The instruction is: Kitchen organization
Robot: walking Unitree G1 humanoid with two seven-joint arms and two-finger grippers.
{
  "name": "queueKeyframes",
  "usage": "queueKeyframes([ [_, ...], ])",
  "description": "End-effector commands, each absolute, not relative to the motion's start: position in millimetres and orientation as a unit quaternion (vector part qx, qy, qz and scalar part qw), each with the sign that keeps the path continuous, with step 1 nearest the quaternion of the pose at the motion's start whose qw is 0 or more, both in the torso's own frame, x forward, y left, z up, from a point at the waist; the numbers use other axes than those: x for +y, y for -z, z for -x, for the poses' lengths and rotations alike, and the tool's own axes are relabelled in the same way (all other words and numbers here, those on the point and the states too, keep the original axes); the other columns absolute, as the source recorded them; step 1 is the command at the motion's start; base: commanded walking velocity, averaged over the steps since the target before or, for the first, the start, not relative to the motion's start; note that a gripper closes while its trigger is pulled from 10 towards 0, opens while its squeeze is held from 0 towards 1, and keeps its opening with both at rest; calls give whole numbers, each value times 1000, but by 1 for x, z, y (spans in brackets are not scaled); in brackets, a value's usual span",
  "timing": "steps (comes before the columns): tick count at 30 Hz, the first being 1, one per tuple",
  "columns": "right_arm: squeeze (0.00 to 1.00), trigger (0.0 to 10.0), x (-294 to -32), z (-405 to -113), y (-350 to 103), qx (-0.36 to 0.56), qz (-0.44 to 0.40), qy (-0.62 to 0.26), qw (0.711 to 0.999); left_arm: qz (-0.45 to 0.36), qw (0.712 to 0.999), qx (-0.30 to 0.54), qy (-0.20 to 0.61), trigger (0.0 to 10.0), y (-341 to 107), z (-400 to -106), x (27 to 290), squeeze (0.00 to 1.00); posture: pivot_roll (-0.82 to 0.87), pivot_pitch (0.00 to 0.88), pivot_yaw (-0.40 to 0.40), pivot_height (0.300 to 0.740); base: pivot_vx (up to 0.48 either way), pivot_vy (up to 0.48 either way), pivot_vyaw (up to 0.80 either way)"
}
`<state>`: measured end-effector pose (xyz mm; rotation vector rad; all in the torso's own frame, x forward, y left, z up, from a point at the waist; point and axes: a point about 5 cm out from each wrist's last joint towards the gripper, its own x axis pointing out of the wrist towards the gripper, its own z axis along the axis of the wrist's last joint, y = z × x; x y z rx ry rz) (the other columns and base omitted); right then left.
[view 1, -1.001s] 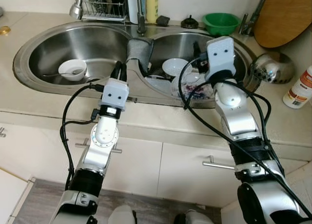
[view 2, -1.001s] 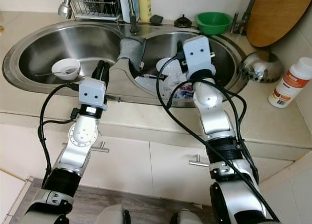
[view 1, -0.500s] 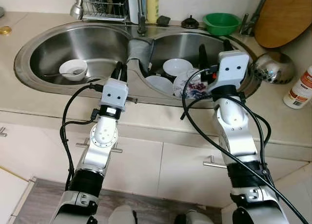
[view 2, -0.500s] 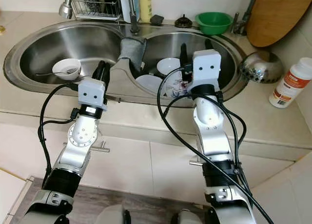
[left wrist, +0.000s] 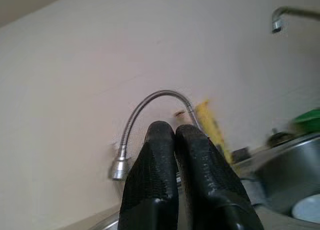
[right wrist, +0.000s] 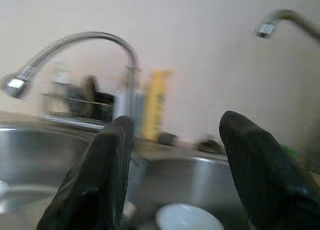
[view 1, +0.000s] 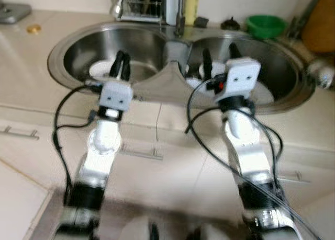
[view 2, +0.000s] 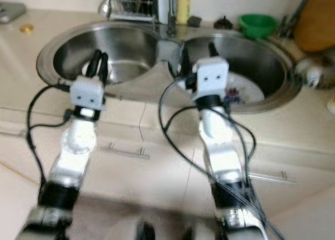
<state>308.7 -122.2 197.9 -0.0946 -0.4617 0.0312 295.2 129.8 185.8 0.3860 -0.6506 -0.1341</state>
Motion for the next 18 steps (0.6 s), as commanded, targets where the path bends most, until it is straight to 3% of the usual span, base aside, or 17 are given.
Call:
queueKeyframes([
  [1, 0, 10000, -113, -305, -209, -256, 44, -28, 965, -197, 925, -319, 57, 10000, -190, -293, 138, 0, 172, 0, -26, 740, 0, 480, 0],
  [18, 0, 10000, -112, -298, -203, -254, 61, -24, 965, -201, 931, -297, 66, 10000, -186, -284, 139, 0, 169, 0, -27, 740, 0, 480, 0],
])
